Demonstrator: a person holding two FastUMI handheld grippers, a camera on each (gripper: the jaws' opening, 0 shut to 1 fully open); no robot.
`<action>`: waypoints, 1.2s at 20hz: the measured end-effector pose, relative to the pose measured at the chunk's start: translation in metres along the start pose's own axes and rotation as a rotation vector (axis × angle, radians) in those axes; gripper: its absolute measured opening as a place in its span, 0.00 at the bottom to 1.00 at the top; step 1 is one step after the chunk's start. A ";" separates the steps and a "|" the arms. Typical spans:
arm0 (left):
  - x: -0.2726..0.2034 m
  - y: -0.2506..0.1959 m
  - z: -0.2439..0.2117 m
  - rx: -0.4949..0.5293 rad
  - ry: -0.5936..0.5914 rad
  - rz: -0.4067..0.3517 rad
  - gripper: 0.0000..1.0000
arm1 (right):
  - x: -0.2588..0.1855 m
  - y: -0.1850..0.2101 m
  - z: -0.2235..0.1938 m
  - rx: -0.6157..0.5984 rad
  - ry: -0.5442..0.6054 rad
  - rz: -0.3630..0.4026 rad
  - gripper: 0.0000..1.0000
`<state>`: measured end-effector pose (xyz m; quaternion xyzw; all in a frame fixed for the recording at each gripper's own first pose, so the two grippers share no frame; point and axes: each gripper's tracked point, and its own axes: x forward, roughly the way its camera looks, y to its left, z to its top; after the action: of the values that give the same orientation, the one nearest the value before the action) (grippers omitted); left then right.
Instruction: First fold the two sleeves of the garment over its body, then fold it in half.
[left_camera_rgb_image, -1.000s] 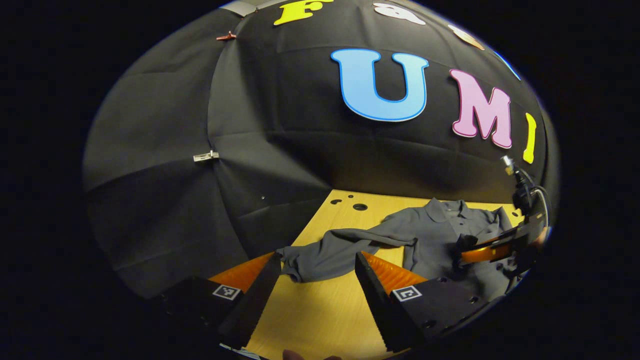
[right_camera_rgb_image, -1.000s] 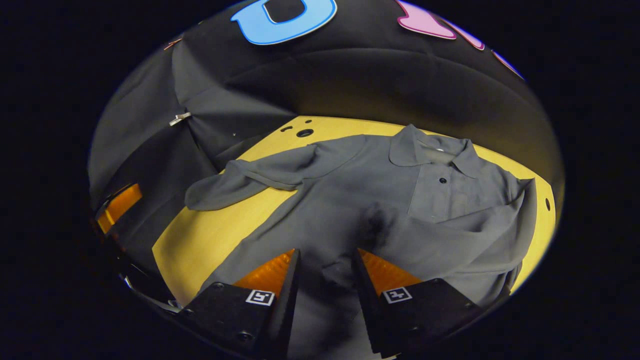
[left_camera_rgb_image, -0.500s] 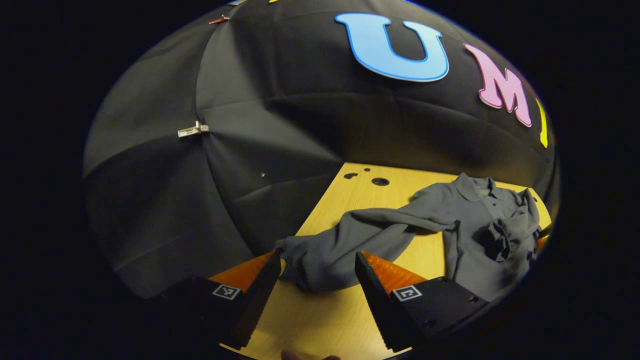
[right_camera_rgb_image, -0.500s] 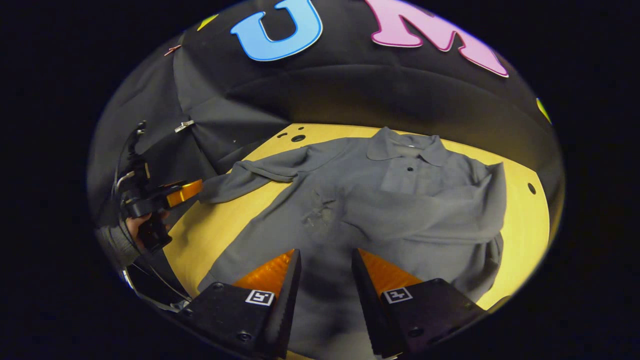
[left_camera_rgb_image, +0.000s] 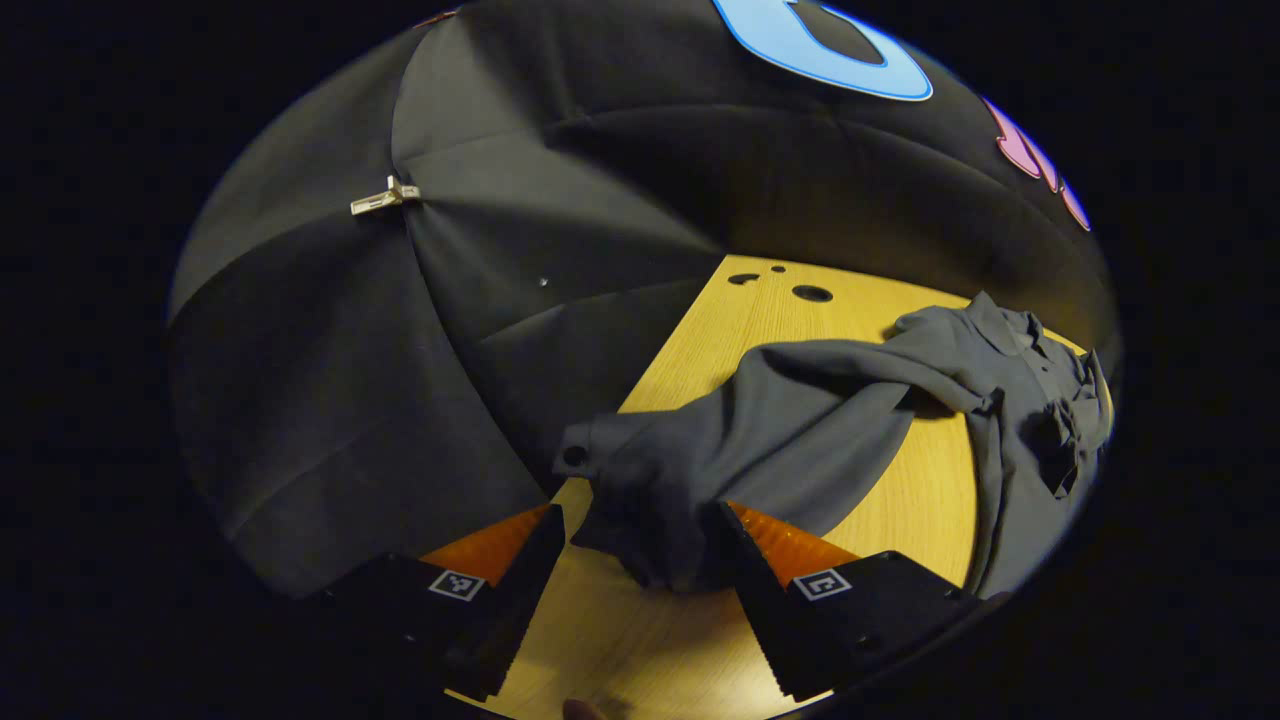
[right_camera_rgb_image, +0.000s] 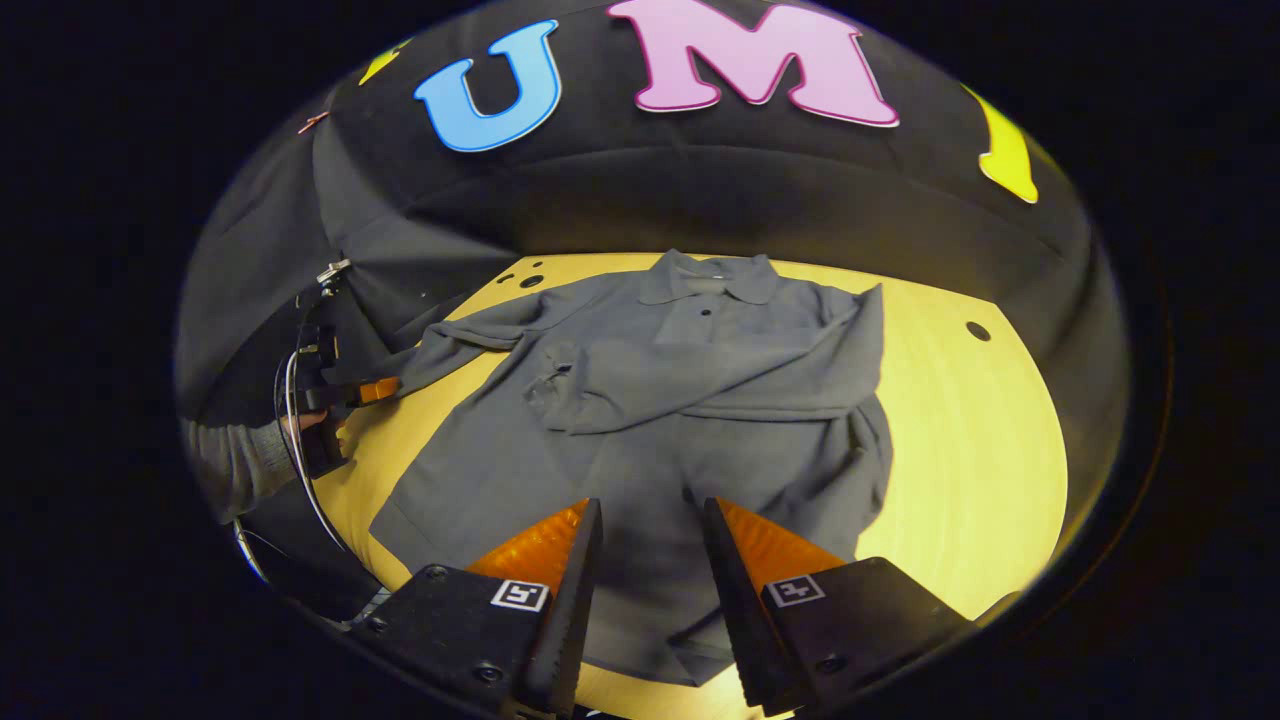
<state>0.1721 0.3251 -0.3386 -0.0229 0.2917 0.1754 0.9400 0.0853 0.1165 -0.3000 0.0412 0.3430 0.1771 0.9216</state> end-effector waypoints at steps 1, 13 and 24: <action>0.002 -0.003 0.004 -0.008 -0.012 -0.009 0.95 | -0.005 -0.006 -0.002 0.012 -0.001 -0.010 0.64; -0.016 -0.019 0.013 0.009 0.017 -0.002 0.07 | -0.041 -0.041 -0.034 0.057 -0.007 -0.074 0.64; -0.119 -0.068 0.142 0.104 -0.366 -0.073 0.07 | -0.049 -0.069 -0.033 0.081 -0.030 -0.098 0.64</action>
<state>0.1810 0.2442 -0.1591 0.0473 0.1234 0.1271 0.9830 0.0500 0.0335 -0.3085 0.0641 0.3377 0.1170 0.9318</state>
